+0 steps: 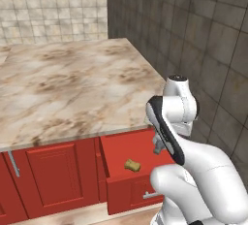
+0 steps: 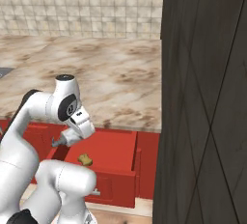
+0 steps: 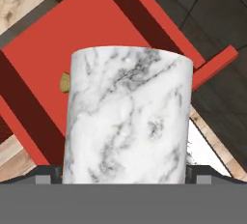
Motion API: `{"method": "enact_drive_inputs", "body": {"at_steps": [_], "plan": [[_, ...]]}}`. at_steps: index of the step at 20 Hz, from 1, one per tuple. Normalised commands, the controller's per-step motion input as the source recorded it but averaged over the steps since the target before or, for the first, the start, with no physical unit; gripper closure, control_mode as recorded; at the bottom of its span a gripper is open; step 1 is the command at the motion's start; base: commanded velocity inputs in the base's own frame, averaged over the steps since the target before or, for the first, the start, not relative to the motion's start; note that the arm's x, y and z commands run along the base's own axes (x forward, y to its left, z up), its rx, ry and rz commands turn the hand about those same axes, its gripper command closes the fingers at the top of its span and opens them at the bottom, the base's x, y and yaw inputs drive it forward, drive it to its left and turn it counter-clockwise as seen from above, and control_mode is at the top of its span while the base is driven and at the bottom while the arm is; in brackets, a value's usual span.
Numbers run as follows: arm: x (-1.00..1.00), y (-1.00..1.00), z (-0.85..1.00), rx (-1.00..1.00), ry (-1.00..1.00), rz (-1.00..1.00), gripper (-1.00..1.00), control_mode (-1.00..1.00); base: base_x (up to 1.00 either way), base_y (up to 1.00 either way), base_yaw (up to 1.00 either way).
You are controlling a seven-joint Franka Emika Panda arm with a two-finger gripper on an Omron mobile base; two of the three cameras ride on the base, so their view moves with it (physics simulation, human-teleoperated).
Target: Restock the sink supplies by placing the sponge and soap dispenser on the counter and next to the sink. Make sure the soap dispenser is upright.
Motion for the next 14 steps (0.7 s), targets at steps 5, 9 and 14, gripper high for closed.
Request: {"method": "enact_drive_inputs", "body": {"at_steps": [5,9,14], "plan": [[0.0,0.92,0.0,0.0,0.14,0.0,1.0,-1.0,0.0,0.0,0.0],[0.0,0.5,0.0,0.0,0.05,-0.01,1.0,1.0,0.0,0.5,-0.04],[0.0,0.0,0.0,0.0,0.0,0.0,1.0,1.0,0.0,1.0,-0.11]]}}
